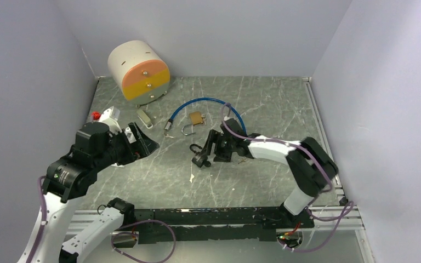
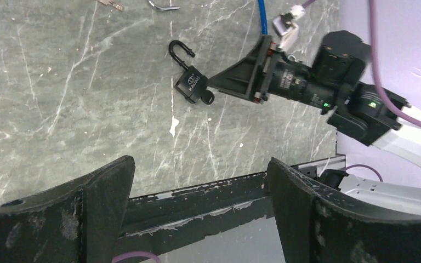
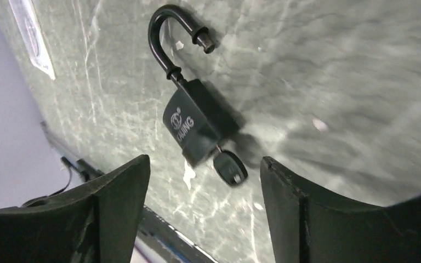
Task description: Unlock with the key
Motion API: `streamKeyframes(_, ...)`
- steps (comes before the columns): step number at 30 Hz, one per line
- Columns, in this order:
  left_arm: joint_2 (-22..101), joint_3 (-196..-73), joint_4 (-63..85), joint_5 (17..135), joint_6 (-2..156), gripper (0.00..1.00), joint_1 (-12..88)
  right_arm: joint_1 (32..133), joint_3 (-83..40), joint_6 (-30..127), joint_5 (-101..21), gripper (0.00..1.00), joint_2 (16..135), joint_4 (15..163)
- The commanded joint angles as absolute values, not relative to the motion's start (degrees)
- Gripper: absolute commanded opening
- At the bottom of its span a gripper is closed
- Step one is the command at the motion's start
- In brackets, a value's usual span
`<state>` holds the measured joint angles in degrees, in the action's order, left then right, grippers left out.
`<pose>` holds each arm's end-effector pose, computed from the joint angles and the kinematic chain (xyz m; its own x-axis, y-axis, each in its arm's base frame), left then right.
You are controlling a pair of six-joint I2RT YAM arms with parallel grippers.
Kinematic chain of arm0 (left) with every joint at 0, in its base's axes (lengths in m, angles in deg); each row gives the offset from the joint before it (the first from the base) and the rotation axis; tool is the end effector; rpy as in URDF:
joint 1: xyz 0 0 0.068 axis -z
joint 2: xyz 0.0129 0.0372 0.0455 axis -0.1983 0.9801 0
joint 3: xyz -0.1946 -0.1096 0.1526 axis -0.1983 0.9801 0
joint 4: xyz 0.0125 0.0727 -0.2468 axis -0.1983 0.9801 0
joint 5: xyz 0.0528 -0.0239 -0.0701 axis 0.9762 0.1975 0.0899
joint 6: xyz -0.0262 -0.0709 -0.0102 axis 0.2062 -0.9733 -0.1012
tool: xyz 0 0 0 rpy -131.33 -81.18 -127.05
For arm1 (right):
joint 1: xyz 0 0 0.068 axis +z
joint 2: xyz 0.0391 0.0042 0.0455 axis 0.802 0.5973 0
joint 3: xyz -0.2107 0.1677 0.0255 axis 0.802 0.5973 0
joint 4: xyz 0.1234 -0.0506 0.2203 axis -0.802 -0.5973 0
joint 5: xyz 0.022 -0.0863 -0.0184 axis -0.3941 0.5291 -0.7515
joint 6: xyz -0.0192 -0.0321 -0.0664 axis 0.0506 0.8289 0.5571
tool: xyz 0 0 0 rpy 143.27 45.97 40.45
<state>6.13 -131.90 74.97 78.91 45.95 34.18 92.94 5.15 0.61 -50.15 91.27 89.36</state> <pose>0.1124 -0.0536 0.3764 -0.6880 -0.4423 -0.5754 -0.0145 0.8010 -0.5985 0.2552 0.2367 0.1338 -0.9557 0.2167 -0.1992 0.0269 0.7383 0.6739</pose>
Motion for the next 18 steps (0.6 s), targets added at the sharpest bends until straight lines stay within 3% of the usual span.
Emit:
streamKeyframes(1, 5.6, -137.4, 79.4, 80.7, 47.9, 0.94, 34.3, 92.7, 3.2, 7.9, -34.6, 0.82, 76.7, 74.3)
streamKeyframes(4, 5.7, -140.1, 81.6, 82.9, 50.8, 0.94, 34.4, 92.8, 1.6, 8.8, -21.5, 0.98, 66.3, 63.1)
streamKeyframes(7, 5.6, -143.3, 84.0, 86.2, 53.4, 0.94, 34.4, 92.8, -0.2, 7.5, -10.5, 0.99, 56.2, 52.3)
streamKeyframes(14, 6.1, -154.4, 92.2, 94.0, 57.8, 0.94, 34.4, 92.7, -9.2, 5.6, 2.5, 0.99, 36.8, 30.3)
streamKeyframes(18, 5.8, -159.5, 95.7, 97.0, 59.2, 0.94, 34.3, 92.8, -17.8, 0.4, 10.8, 0.99, 33.3, 16.6)
